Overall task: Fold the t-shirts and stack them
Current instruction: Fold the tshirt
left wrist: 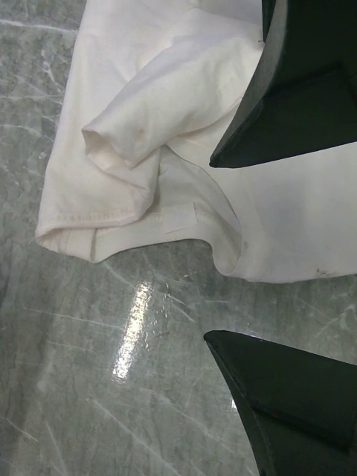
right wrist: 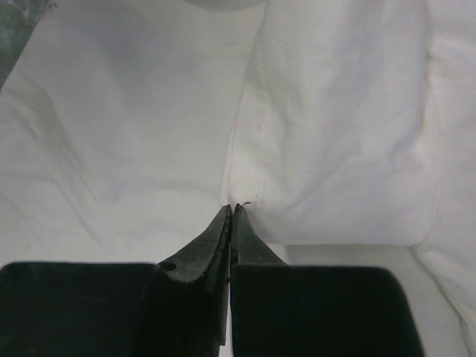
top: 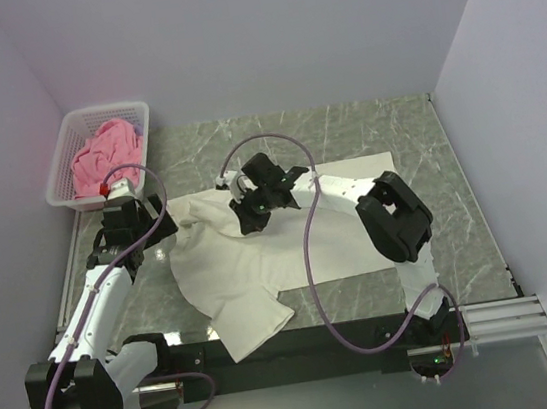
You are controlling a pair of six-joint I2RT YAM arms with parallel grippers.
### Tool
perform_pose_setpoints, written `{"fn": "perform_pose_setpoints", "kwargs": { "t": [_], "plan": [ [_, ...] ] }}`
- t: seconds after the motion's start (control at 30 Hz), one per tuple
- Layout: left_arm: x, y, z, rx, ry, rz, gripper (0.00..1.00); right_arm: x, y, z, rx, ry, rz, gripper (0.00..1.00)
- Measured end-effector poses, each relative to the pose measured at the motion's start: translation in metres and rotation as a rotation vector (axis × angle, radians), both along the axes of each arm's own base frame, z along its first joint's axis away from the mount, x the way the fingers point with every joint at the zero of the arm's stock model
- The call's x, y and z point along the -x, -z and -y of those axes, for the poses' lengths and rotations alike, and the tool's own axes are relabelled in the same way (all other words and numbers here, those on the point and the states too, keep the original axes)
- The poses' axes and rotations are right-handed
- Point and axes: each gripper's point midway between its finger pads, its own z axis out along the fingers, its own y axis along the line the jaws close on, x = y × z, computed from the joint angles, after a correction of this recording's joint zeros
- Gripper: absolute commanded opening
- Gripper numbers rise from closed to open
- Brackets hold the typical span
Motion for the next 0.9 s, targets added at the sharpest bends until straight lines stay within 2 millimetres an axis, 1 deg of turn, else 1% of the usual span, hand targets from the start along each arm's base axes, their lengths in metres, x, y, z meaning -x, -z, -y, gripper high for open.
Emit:
{"fn": "perform_pose_setpoints", "kwargs": {
  "t": [0.1, 0.2, 0.37, 0.43, 0.5, 0.67, 0.73, 0.8, 0.9],
  "plan": [
    [-0.001, 0.0, 0.004, 0.015, 0.018, 0.002, 0.95, 0.003, -0.008, 0.001, -0.022, -0.002, 0.008, 0.0],
    [-0.006, 0.002, 0.013, 0.048, 0.052, 0.004, 0.96, -0.001, -0.019, -0.003, -0.052, 0.003, 0.033, 0.0],
    [-0.018, 0.026, 0.032, 0.119, 0.117, -0.074, 0.97, -0.004, -0.023, -0.008, -0.079, 0.013, 0.042, 0.0],
    [-0.026, 0.031, 0.039, 0.139, 0.136, -0.096, 0.97, -0.005, -0.024, -0.01, -0.088, 0.014, 0.044, 0.0],
    [-0.038, 0.032, 0.046, 0.148, 0.159, -0.097, 0.97, -0.006, -0.026, -0.011, -0.095, 0.015, 0.048, 0.0],
    [-0.075, 0.024, 0.058, 0.161, 0.195, -0.064, 0.95, -0.008, -0.027, -0.014, -0.111, 0.015, 0.058, 0.0],
    [-0.086, 0.024, 0.061, 0.166, 0.204, -0.057, 0.92, -0.007, -0.026, -0.014, -0.114, 0.017, 0.055, 0.0],
    [-0.092, 0.029, 0.063, 0.169, 0.209, -0.062, 0.88, -0.006, -0.023, -0.012, -0.114, 0.021, 0.049, 0.0],
    [-0.094, 0.041, 0.07, 0.175, 0.226, -0.092, 0.87, -0.006, -0.02, -0.011, -0.112, 0.025, 0.039, 0.0]
  ]
}}
